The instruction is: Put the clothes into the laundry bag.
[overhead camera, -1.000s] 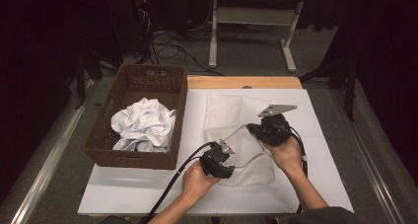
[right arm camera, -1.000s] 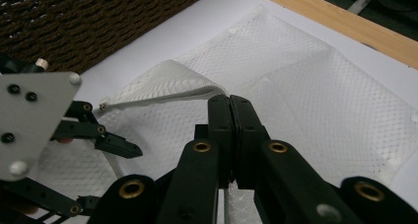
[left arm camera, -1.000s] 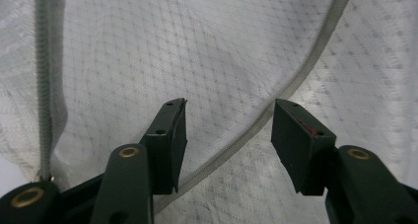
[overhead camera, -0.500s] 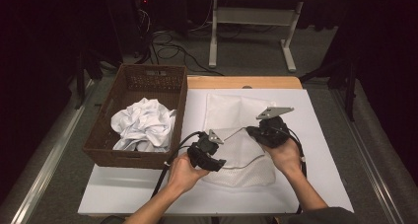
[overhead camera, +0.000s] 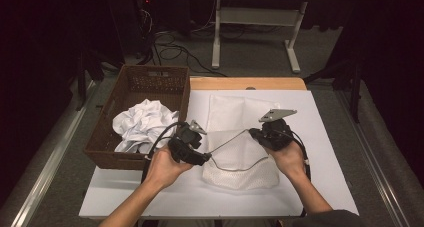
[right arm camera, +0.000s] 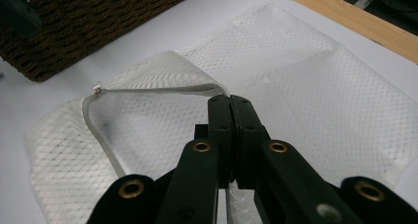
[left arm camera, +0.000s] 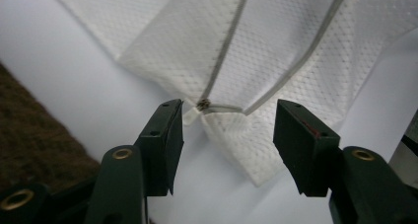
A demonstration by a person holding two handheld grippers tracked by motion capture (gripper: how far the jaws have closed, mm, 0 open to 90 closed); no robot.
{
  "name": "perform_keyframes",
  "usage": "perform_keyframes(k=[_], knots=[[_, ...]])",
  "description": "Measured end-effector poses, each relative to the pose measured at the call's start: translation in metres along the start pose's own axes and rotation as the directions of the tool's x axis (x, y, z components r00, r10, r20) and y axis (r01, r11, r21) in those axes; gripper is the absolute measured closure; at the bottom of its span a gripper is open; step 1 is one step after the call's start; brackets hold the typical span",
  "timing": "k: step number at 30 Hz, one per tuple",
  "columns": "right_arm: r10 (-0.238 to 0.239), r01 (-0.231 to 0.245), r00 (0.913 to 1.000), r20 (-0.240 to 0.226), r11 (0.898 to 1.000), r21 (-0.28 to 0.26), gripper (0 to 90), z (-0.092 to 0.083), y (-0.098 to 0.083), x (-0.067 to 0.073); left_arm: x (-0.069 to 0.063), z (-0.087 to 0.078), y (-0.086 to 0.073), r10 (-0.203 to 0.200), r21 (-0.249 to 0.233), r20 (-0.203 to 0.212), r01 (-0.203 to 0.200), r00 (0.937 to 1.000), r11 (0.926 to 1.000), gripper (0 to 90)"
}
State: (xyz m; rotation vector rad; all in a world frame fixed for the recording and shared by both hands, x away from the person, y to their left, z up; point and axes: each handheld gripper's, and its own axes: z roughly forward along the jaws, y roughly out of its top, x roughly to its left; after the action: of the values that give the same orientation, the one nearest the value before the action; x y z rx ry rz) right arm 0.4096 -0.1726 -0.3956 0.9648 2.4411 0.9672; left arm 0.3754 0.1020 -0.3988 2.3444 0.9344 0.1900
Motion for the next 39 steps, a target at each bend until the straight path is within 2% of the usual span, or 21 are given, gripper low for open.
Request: perform_keyframes(k=[6,11,12,13,15,18,19,22,23,24,25,26,28,30,31,33,35,37,38,39], knots=[[-0.010,0.010,0.9999,0.009,1.000,0.003,89.8,-0.001,0.000,0.000,0.011,-0.015,-0.004,-0.023,-0.005,-0.039,0.023,0.9990,0.9997,43.4],[-0.011,0.011,0.9998,0.014,1.000,0.002,89.8,-0.001,-0.002,0.000,0.027,-0.031,-0.008,-0.049,0.002,-0.071,0.049,0.9963,0.9988,41.7],[-0.012,0.012,0.9998,0.015,1.000,0.003,89.8,-0.002,-0.002,-0.001,0.037,-0.040,-0.009,-0.064,0.003,-0.100,0.065,0.9930,0.9979,41.3],[-0.011,0.012,0.9997,0.021,1.000,-0.002,89.8,-0.002,-0.003,-0.001,0.037,-0.040,-0.009,-0.064,0.003,-0.100,0.065,0.9930,0.9979,40.9],[-0.011,0.011,0.9997,0.023,1.000,-0.008,89.8,-0.002,-0.004,-0.002,0.049,-0.048,-0.010,-0.085,0.004,-0.133,0.086,0.9875,0.9962,40.5],[-0.008,0.008,0.9996,0.028,1.000,-0.009,89.8,-0.004,-0.004,-0.003,0.063,-0.057,-0.012,-0.113,0.018,-0.171,0.118,0.9788,0.9929,38.3],[-0.007,0.007,0.9996,0.029,1.000,-0.010,89.7,-0.004,-0.004,-0.004,0.071,-0.059,-0.015,-0.136,0.023,-0.181,0.142,0.9740,0.9896,35.7],[-0.005,0.006,0.9996,0.029,1.000,-0.012,89.7,-0.003,-0.004,-0.004,0.078,-0.057,-0.017,-0.148,0.040,-0.191,0.158,0.9705,0.9867,33.4],[-0.011,0.011,0.9996,0.027,1.000,-0.009,89.7,-0.001,-0.004,-0.004,0.085,-0.054,-0.020,-0.167,0.071,-0.186,0.183,0.9683,0.9806,31.2],[-0.011,0.011,0.9996,0.027,1.000,-0.009,89.7,-0.001,-0.004,-0.004,0.085,-0.054,-0.020,-0.167,0.071,-0.186,0.183,0.9683,0.9806,29.2],[-0.015,0.016,0.9995,0.026,1.000,-0.004,89.7,-0.001,-0.005,-0.004,0.088,-0.051,-0.022,-0.175,0.082,-0.200,0.194,0.9641,0.9775,29.2],[-0.009,0.009,0.9996,0.026,1.000,-0.003,89.7,0.000,-0.005,-0.003,0.092,-0.049,-0.024,-0.177,0.090,-0.211,0.200,0.9613,0.9758,25.0],[-0.011,0.011,0.9995,0.028,1.000,0.003,89.7,-0.001,-0.005,-0.003,0.098,-0.045,-0.028,-0.190,0.097,-0.204,0.213,0.9604,0.9721,23.5],[-0.017,0.017,0.9994,0.031,1.000,0.003,89.7,-0.001,-0.006,-0.003,0.100,-0.040,-0.030,-0.187,0.112,-0.205,0.212,0.9608,0.9707,20.0],[-0.013,0.013,0.9995,0.030,1.000,0.008,89.7,-0.001,-0.006,-0.003,0.100,-0.037,-0.030,-0.174,0.129,-0.205,0.203,0.9632,0.9706,18.4],[-0.015,0.015,0.9994,0.032,1.000,0.011,89.7,0.000,-0.006,-0.003,0.101,-0.032,-0.030,-0.157,0.147,-0.222,0.193,0.9622,0.9701,15.7],[-0.022,0.022,0.9993,0.031,1.000,0.014,89.7,0.000,-0.005,-0.002,0.102,-0.026,-0.030,-0.149,0.161,-0.244,0.192,0.9582,0.9681,15.2],[-0.032,0.032,0.9988,0.038,0.999,0.018,89.7,0.001,-0.005,-0.001,0.102,-0.019,-0.029,-0.118,0.181,-0.271,0.171,0.9553,0.9684,15.7],[-0.032,0.032,0.9988,0.038,0.999,0.018,89.7,0.001,-0.005,-0.001,0.101,-0.015,-0.028,-0.097,0.199,-0.293,0.159,0.9513,0.9670,15.7],[-0.037,0.036,0.9978,0.054,0.999,0.021,89.7,0.003,-0.004,0.000,0.100,-0.010,-0.028,-0.077,0.218,-0.316,0.152,0.9456,0.9641,19.4]])
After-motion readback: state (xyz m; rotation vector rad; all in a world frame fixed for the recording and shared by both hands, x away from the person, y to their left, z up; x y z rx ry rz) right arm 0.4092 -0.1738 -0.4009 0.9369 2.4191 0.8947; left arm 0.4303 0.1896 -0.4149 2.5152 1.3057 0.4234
